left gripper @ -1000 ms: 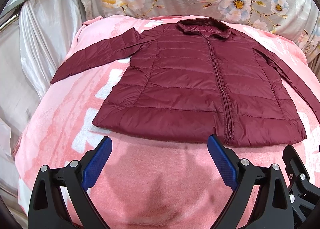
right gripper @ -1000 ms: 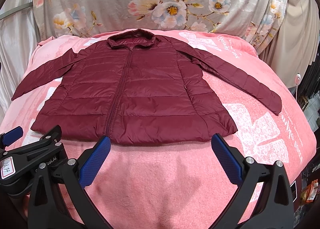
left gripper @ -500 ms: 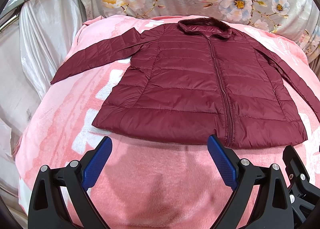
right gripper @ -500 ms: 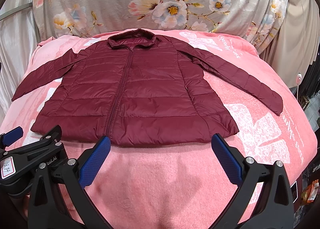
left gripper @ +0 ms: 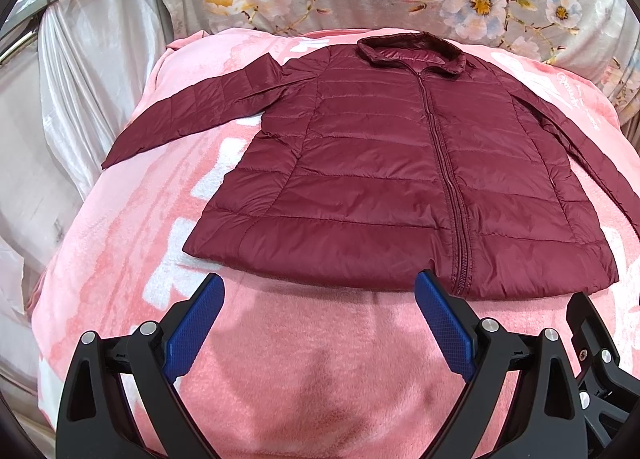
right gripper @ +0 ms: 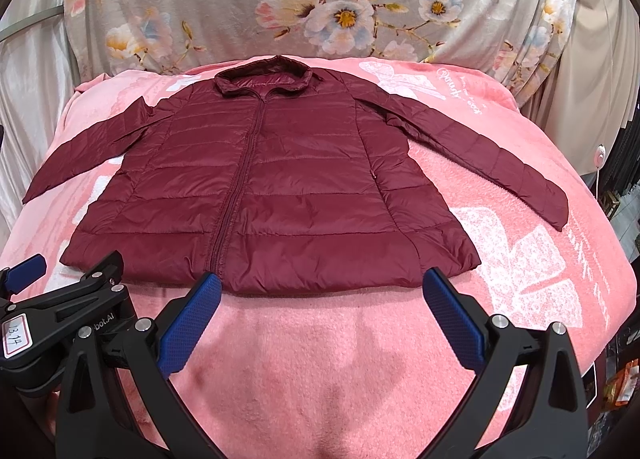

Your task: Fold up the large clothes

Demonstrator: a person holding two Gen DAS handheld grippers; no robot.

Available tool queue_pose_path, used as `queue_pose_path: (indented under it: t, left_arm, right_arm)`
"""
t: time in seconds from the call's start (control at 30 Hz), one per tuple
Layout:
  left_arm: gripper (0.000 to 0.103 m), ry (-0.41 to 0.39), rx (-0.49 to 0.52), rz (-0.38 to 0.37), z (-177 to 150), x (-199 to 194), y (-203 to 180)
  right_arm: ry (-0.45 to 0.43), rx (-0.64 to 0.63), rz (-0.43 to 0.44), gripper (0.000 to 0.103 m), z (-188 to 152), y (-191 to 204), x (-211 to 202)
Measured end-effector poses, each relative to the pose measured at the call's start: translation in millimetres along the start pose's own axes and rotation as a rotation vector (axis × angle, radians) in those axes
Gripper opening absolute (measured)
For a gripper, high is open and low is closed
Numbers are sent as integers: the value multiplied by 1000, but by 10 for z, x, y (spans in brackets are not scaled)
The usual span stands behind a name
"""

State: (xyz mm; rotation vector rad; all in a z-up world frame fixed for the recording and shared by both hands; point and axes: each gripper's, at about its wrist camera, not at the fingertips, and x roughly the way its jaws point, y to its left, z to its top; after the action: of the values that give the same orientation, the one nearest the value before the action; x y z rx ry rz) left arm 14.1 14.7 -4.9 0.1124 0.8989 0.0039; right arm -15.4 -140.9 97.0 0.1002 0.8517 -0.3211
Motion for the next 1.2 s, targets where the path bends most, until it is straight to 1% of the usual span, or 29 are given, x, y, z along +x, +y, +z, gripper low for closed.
queue_pose_path:
  t: [0.03, 0.3, 0.4, 0.47, 0.53, 0.6, 0.67, 0.7, 0.8, 0.83, 0.9, 1.03, 1.1, 1.17, 1.2]
  left_arm:
    - [93, 1, 0, 2, 1, 9, 0]
    - [93, 11, 3, 10, 8, 55, -52]
    - [93, 19, 5, 5, 21, 103, -78]
    - [93, 26, 8, 7, 37, 146, -111]
    - [93, 34, 2, 8, 62, 201, -105]
    - [93, 36, -17, 12, 101, 257, -75]
    - [93, 37, -40, 21, 147, 318, -24]
    - [93, 40, -57, 31, 184, 369, 14]
    - [93, 46, -91, 46, 265, 498, 111]
    - [93, 49, -105, 60, 300, 568, 160]
    - [93, 57, -122, 76, 350, 659, 230]
    - [93, 77, -149, 102, 454, 873, 377]
    - [93, 85, -146, 113, 490, 944, 411]
    - [93, 88, -148, 122, 540, 1008, 451]
    - [93, 88, -149, 123, 555, 1021, 462]
  right_arm:
    - [1, 0, 1, 98, -37, -6, 78]
    - [11, 6, 18, 98, -49, 60, 134]
    - [32, 35, 71, 98, -46, -25, 262]
    - [40, 73, 83, 98, -23, -185, 344]
    - [38, 118, 60, 98, 42, -424, 453]
    - [29, 175, 18, 98, 93, -694, 567]
    - [19, 261, -36, 98, 163, -1113, 718]
    - [1, 287, -51, 98, 183, -1290, 779]
    - [-10, 441, -122, 98, 221, -2015, 1003]
    - [-13, 509, -135, 98, 207, -2303, 1083]
    - [-24, 642, -121, 98, 156, -2823, 1251]
    - [15, 857, -112, 98, -36, -3552, 1580]
    - [15, 923, -118, 98, -129, -3763, 1685]
    - [19, 983, -105, 93, -204, -3926, 1797]
    - [5, 1011, -101, 93, -220, -4007, 1832]
